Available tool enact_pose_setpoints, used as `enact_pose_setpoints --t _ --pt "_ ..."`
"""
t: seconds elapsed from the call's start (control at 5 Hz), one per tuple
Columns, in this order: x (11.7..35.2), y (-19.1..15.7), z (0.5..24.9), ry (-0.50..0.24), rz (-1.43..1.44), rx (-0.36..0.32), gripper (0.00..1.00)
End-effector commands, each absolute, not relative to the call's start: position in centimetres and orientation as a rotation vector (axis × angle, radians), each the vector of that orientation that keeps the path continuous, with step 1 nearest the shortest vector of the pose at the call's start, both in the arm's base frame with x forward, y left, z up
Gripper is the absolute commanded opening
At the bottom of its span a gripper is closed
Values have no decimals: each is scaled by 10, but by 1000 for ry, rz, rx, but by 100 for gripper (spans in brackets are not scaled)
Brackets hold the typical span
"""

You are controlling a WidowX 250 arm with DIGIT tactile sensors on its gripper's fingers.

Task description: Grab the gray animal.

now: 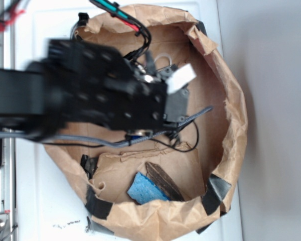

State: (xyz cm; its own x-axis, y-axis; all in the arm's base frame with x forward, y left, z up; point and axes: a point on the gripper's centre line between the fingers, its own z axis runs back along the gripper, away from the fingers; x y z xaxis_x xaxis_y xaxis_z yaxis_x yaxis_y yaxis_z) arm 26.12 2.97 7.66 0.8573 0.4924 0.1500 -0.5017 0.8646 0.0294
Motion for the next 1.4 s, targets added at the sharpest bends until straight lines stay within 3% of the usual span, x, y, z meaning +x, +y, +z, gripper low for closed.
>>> enact_pose_setpoints --t 0.0,0.2,0.4,0.6,0.8,1.0,1.2 --pt "255 31 173 -170 343 -47 0" --pt "248 25 188 -166 264 -50 0" --pt "249 22 183 -166 280 5 21" --pt "251 21 161 -223 282 26 100" --pt "260 19 134 -290 200 55 100" --pt "275 18 105 -382 -41 134 100" --pt "285 18 88 -326 -200 248 100"
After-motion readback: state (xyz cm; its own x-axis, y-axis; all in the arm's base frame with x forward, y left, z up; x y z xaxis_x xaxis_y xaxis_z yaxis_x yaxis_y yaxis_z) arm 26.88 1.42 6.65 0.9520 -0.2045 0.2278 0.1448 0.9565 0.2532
